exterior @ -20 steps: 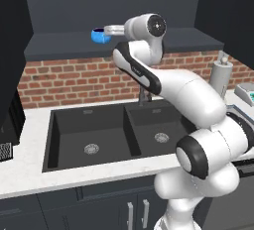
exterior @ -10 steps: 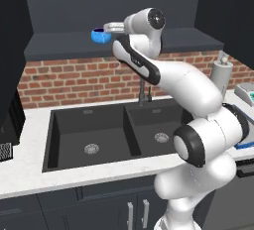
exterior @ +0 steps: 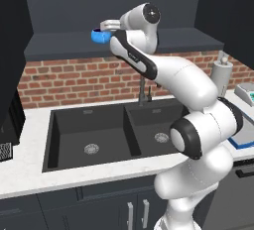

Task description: Pick the kettle from the counter and place it on the tray. Then pick the mug from the cabinet and place it on the tray. Then close the cabinet doors.

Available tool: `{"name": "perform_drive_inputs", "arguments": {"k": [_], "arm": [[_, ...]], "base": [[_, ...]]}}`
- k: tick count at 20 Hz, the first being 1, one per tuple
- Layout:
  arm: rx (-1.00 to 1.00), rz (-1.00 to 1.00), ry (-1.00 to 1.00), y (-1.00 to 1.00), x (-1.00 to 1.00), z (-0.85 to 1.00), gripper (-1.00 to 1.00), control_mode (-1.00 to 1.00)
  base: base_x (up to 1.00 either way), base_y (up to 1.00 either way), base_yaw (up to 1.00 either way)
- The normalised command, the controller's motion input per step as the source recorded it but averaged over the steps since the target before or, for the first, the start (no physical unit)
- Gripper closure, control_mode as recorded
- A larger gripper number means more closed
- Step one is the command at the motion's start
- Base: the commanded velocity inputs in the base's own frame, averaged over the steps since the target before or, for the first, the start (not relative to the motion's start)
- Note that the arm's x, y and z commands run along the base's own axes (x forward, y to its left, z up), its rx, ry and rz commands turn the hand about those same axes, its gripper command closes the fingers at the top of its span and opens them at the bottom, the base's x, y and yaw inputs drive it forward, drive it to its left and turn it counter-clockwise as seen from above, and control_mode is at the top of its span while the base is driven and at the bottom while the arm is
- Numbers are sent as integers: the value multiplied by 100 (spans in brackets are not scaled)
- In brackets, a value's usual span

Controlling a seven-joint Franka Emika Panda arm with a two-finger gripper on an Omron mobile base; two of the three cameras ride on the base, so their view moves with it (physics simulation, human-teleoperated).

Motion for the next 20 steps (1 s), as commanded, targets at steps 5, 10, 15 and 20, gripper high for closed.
{"name": "perform_drive_inputs", "arguments": {"k": [5, 10, 15, 20], "arm": [[-1, 0, 0, 42, -1, 0, -100, -100], [0, 0, 1, 19, -1, 0, -100, -100], [0, 2, 4, 0, 0, -11, -100, -100], [0, 2, 4, 0, 0, -12, -100, -100]], "base": [[0, 0, 0], [0, 0, 0], [0, 0, 0], [0, 0, 0]]}}
